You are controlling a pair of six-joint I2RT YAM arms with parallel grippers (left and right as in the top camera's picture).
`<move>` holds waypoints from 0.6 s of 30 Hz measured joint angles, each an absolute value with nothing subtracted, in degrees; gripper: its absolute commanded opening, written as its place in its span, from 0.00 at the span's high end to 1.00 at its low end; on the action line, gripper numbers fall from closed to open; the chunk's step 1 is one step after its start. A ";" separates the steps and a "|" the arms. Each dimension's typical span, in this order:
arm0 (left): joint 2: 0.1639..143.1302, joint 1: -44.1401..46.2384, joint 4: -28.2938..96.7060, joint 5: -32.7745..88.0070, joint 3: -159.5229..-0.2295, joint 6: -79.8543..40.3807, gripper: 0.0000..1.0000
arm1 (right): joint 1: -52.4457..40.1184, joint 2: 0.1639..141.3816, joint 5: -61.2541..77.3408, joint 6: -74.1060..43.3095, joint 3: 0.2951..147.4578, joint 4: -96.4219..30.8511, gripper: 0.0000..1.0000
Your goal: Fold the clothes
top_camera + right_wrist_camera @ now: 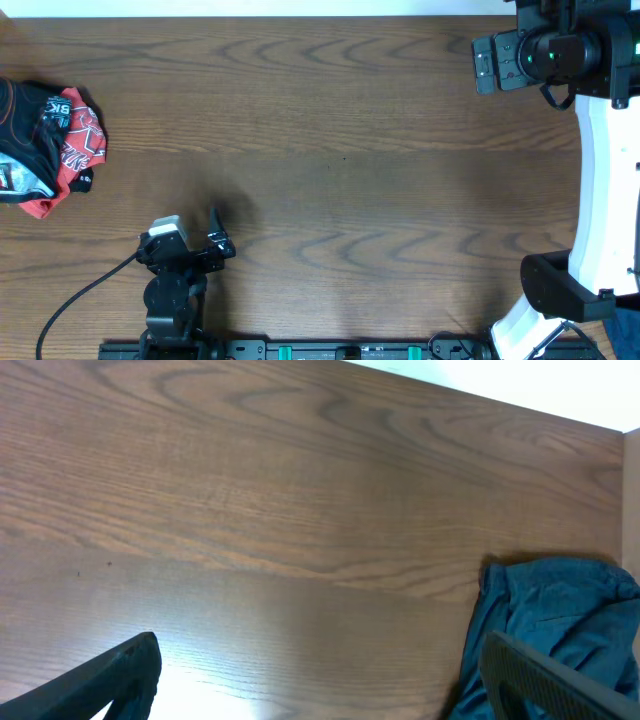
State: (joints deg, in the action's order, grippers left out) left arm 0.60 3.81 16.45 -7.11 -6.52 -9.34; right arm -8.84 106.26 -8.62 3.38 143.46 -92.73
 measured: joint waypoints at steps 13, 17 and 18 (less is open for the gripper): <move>0.60 3.81 16.43 -7.31 -6.52 -7.20 0.02 | -8.84 106.26 -8.62 3.38 143.46 -92.73 0.01; 0.60 3.81 16.43 -7.33 -6.52 -7.18 0.02 | -8.84 106.26 -8.62 3.38 143.46 -92.75 0.01; 0.60 3.81 16.43 -7.33 -6.52 -7.03 0.02 | -8.84 106.26 -8.62 3.38 143.46 -92.75 0.01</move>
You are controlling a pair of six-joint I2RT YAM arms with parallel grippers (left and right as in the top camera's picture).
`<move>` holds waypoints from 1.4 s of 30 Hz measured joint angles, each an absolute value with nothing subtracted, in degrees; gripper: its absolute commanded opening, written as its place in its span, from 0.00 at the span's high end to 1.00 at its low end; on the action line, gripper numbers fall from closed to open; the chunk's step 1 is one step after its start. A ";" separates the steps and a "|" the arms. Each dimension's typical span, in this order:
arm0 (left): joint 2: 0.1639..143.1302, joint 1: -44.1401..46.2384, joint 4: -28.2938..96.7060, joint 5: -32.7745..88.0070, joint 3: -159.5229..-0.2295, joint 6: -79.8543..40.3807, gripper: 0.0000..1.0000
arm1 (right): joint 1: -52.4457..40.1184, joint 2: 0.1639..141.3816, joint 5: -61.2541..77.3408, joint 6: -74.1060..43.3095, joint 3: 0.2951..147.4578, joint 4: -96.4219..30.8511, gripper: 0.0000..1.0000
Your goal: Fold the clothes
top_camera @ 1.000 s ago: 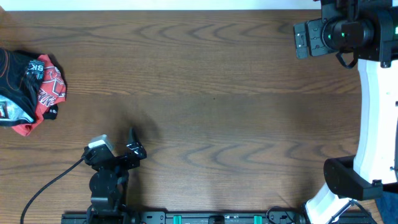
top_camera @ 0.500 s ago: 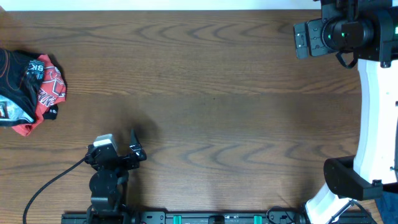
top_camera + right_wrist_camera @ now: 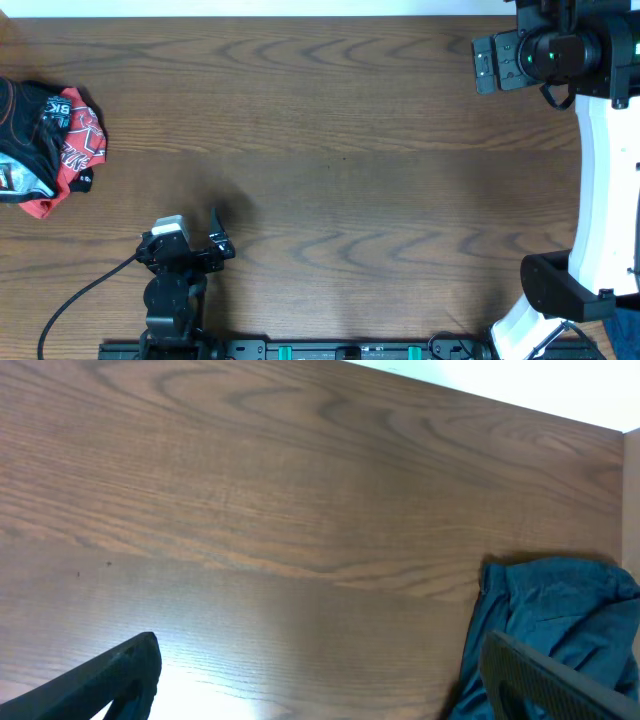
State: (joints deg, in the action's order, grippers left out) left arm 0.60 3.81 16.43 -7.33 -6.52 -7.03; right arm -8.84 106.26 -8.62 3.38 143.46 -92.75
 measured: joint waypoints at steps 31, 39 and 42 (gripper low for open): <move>0.60 3.81 16.43 -5.96 -6.52 4.84 0.02 | -8.84 106.26 -8.62 3.38 143.46 -92.73 0.01; 0.60 3.81 16.43 -5.96 -6.52 4.95 0.02 | -8.84 106.26 -8.62 3.38 143.46 -92.73 0.01; 0.60 3.81 16.43 -5.96 -6.52 4.95 0.02 | -8.84 106.26 -8.62 3.38 143.46 -92.75 0.00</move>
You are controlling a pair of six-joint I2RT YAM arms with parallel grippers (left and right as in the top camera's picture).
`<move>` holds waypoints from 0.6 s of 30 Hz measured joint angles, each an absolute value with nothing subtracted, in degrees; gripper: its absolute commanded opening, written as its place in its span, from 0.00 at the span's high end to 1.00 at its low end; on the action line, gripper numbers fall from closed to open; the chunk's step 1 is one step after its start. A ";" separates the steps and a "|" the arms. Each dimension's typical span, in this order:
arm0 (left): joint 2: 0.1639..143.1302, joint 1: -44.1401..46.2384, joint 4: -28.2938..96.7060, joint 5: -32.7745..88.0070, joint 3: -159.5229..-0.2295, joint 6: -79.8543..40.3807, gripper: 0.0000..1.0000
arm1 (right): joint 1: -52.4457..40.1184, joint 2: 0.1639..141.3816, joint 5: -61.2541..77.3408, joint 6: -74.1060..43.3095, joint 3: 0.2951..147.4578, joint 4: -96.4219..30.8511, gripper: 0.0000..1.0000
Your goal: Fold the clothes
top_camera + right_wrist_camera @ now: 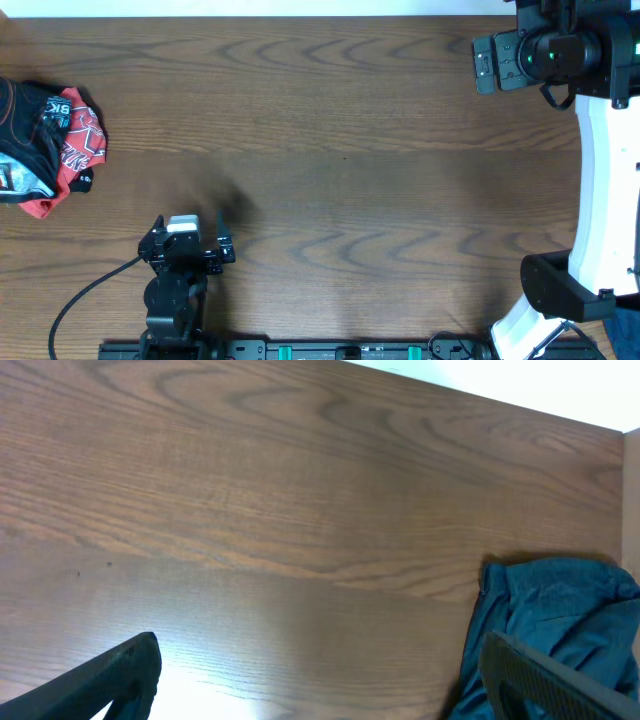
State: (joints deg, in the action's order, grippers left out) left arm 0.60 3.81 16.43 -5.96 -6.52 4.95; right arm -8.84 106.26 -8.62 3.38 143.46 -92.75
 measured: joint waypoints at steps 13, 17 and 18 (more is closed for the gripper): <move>0.60 3.81 16.40 -5.96 -6.52 4.97 0.02 | -8.86 106.02 -6.83 3.25 143.44 -87.37 0.01; 0.60 3.81 16.40 -5.96 -6.52 4.97 0.02 | -9.96 102.96 -5.32 3.11 141.78 -81.03 0.01; 0.60 3.81 16.40 -5.96 -6.52 4.95 0.02 | -10.57 101.14 -4.95 3.11 140.64 -79.09 0.01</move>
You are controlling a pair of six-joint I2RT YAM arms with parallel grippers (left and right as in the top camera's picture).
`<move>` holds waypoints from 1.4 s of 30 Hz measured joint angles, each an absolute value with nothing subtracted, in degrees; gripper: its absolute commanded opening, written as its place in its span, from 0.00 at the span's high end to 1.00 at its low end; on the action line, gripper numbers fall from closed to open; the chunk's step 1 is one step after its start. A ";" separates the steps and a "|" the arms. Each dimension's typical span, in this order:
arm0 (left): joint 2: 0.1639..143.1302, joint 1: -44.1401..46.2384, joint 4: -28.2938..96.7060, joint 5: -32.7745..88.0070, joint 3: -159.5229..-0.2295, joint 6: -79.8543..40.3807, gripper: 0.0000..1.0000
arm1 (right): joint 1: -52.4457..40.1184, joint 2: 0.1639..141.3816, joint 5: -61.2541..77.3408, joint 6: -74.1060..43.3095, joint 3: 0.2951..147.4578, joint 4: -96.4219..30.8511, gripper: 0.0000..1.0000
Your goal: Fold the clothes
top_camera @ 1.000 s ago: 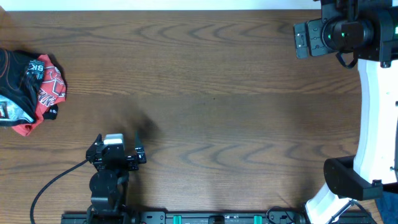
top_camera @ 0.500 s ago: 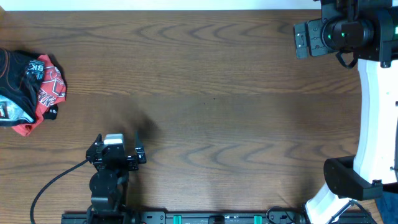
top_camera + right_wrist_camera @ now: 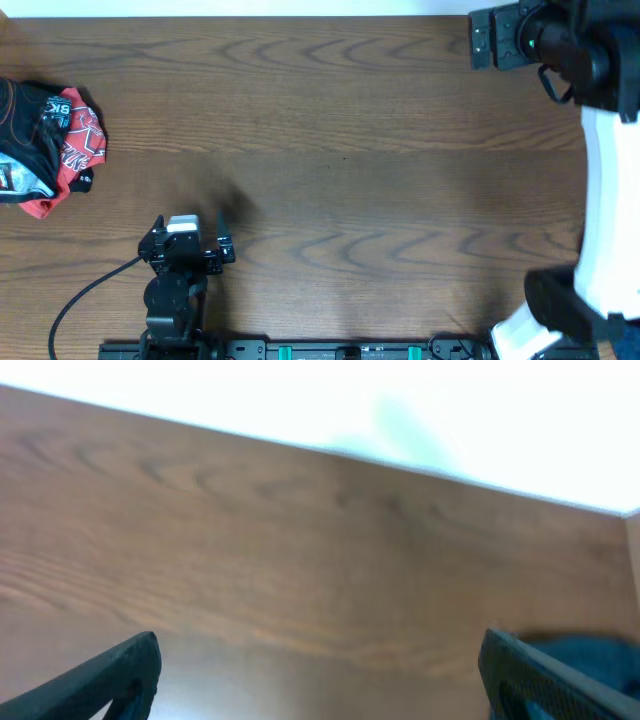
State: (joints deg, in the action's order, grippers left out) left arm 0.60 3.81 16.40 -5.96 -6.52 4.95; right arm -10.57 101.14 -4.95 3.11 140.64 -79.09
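A crumpled red, black and white garment (image 3: 48,140) lies at the table's left edge. A blue garment (image 3: 600,652) shows only as a blurred strip at the lower right of the right wrist view; in the overhead view my right arm (image 3: 600,150) hides it. My right gripper (image 3: 320,655) is open, its fingers (image 3: 110,678) wide apart over bare wood near the far right corner, holding nothing. My left gripper (image 3: 220,243) sits low near the front edge, well right of the red garment; its jaws are too small to read.
The wooden table (image 3: 340,150) ends at a white far edge (image 3: 320,420) close ahead of my right gripper. A black cable (image 3: 85,290) runs from my left arm to the front left. The right arm's white body stands along the right side.
My right wrist has moved toward the table's far edge. Its view now takes in the white edge, and the blue garment has slid almost out of frame. My left arm has not moved.
Both arms stood nearly still at first, my right gripper open beside the blue garment and the red garment untouched at the left. My left wrist then turned slightly in place. Now my right wrist sits nearer the far edge.
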 measured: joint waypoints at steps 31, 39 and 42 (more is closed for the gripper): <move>0.60 3.81 16.12 -5.74 -6.44 4.97 0.02 | -11.79 16.62 7.38 -7.09 26.72 -12.67 0.01; 0.58 3.81 16.12 -5.72 -6.44 4.97 0.02 | -11.79 2.72 10.17 -8.99 15.97 -11.97 0.01; 0.58 3.81 16.12 -5.72 -6.44 4.97 0.02 | -11.79 0.93 10.90 -9.04 15.88 -11.84 0.01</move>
State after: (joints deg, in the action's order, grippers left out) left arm 0.58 3.81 16.12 -5.72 -6.44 4.97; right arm -11.79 0.93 10.90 -9.04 15.88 -11.84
